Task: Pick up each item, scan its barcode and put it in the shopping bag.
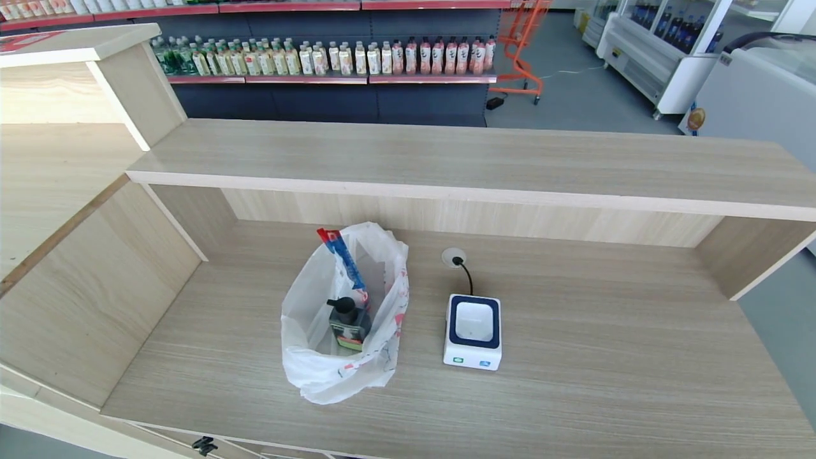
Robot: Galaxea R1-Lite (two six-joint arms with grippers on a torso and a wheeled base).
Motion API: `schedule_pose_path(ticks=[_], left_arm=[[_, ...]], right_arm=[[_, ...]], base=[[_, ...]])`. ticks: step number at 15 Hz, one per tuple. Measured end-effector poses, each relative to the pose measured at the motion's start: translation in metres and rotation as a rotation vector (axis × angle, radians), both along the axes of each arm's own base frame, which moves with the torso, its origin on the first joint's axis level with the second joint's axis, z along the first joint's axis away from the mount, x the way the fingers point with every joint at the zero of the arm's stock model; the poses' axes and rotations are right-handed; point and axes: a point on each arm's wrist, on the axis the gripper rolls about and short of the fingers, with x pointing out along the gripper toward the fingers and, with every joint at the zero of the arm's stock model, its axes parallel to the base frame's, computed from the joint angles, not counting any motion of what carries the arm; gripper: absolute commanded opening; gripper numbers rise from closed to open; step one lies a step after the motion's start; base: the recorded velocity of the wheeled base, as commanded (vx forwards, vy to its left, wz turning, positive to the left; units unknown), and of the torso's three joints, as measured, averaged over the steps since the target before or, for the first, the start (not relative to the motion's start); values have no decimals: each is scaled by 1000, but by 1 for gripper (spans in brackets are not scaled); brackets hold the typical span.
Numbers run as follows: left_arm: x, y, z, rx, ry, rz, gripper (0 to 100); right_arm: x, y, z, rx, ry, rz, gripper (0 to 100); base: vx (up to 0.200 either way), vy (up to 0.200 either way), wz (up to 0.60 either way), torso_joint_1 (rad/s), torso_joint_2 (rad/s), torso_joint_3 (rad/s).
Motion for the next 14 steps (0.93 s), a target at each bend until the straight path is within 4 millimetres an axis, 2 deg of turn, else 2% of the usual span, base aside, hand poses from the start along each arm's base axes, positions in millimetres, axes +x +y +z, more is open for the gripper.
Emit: schedule_pose_path(ticks=[14], left_arm=[[0, 0, 0, 0, 0, -1, 100]], right_arm=[[0, 0, 0, -2, 0, 0, 0]], base=[[0, 0, 0, 0, 0, 0]])
